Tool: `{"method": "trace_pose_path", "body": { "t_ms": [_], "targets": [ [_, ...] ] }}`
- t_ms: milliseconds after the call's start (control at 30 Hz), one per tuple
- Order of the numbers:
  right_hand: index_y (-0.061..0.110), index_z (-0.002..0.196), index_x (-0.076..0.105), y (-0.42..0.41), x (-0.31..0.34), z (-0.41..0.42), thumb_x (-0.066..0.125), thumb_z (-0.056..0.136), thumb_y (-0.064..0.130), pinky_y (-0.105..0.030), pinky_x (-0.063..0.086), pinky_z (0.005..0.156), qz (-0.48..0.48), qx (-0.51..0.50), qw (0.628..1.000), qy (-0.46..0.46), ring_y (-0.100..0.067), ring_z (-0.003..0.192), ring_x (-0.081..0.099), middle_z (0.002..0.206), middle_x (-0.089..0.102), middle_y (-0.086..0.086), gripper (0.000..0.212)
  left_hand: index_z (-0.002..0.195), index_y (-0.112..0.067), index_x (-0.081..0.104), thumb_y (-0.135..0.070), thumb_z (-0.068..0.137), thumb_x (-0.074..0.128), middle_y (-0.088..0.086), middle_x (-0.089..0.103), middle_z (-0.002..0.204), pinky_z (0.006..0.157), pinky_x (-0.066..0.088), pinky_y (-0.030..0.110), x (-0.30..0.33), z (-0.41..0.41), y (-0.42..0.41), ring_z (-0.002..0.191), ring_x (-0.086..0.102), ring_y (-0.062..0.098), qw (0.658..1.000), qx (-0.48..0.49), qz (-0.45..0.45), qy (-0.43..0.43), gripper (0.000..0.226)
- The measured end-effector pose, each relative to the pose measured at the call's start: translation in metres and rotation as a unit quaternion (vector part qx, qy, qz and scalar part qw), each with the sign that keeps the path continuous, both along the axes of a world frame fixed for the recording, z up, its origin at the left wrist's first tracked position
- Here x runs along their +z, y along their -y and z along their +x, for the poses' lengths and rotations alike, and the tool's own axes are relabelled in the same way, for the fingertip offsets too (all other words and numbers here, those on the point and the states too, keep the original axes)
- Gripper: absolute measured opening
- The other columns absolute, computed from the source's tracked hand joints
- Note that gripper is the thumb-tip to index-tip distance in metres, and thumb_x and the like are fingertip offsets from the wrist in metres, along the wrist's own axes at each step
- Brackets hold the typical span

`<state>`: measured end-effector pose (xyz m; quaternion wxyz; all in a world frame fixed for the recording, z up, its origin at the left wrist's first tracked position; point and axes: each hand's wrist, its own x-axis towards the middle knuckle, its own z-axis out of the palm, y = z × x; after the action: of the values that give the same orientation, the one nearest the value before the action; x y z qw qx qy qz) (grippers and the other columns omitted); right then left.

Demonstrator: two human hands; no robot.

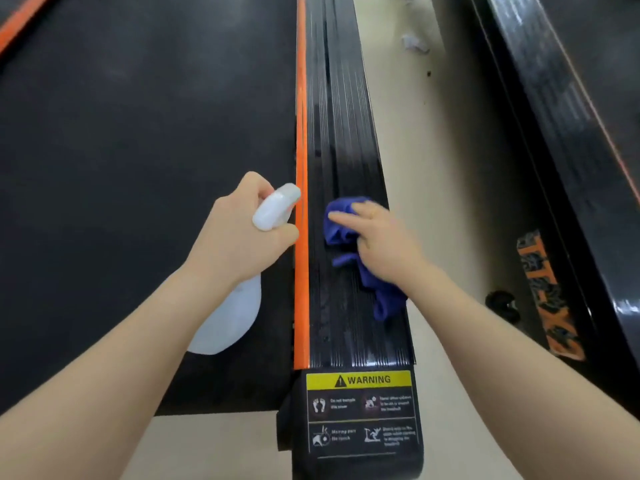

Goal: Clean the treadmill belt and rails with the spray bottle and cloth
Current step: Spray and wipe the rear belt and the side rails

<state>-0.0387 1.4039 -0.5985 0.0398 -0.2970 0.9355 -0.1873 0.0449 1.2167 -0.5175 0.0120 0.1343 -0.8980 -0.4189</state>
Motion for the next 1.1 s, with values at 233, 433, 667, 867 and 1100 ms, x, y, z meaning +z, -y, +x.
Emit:
{"method": "trace_pose_path", "body": {
  "t_ms": [233, 433, 667, 867, 1100],
  "targets": [
    [0.022, 0.11, 0.069, 0.016, 0.006, 0.096, 0.032, 0.076, 0.021, -0.035, 0.045, 0.096, 0.011, 0.159, 0.987, -0.023, -0.022, 0.108, 0.059, 0.109, 0.066, 0.0, 0.051, 0.094, -0.017, 0.052, -0.016, 0.075, 0.063, 0.004, 0.064, 0.094, 0.065, 0.044, 0.032, -0.001, 0.042, 0.011, 0.086, 0.059, 0.025, 0.994, -0.034, -0.012, 0.106, 0.022],
    [0.011, 0.118, 0.065, 0.018, 0.008, 0.058, 0.029, 0.076, 0.014, -0.025, 0.026, 0.104, 0.008, 0.135, 0.99, 0.044, -0.029, 0.12, 0.051, 0.125, 0.058, -0.015, 0.056, 0.095, -0.017, 0.052, -0.017, 0.077, 0.063, 0.003, 0.062, 0.093, 0.059, 0.042, 0.029, -0.011, 0.062, 0.021, 0.084, 0.058, 0.024, 0.993, -0.011, -0.016, 0.12, 0.021],
    [0.019, 0.113, 0.069, 0.005, 0.017, 0.12, 0.028, 0.085, 0.009, -0.021, 0.028, 0.106, 0.003, 0.1, 0.99, 0.096, -0.021, 0.124, 0.047, 0.131, 0.055, -0.004, 0.05, 0.095, -0.017, 0.05, -0.017, 0.077, 0.064, 0.005, 0.064, 0.094, 0.063, 0.044, 0.03, -0.027, 0.092, 0.028, 0.085, 0.06, 0.026, 0.992, -0.016, 0.007, 0.127, 0.022],
    [0.015, 0.114, 0.068, -0.007, 0.025, 0.132, 0.036, 0.089, -0.004, 0.002, 0.01, 0.101, -0.008, 0.101, 0.98, 0.17, -0.016, 0.13, 0.042, 0.135, 0.053, -0.004, 0.045, 0.094, -0.017, 0.049, -0.015, 0.077, 0.062, 0.004, 0.066, 0.094, 0.065, 0.044, 0.031, -0.04, 0.113, 0.035, 0.086, 0.06, 0.027, 0.988, -0.044, 0.022, 0.144, 0.021],
    [0.005, 0.127, 0.057, -0.002, 0.005, 0.113, 0.028, 0.082, 0.009, -0.023, 0.028, 0.099, -0.038, -0.225, 0.973, 0.032, -0.034, 0.122, 0.047, 0.13, 0.054, -0.018, 0.054, 0.098, -0.019, 0.05, -0.013, 0.079, 0.061, -0.004, 0.065, 0.094, 0.063, 0.042, 0.026, -0.042, 0.126, 0.042, 0.087, 0.059, 0.019, 0.991, -0.044, 0.058, 0.11, 0.023]
  ]
}}
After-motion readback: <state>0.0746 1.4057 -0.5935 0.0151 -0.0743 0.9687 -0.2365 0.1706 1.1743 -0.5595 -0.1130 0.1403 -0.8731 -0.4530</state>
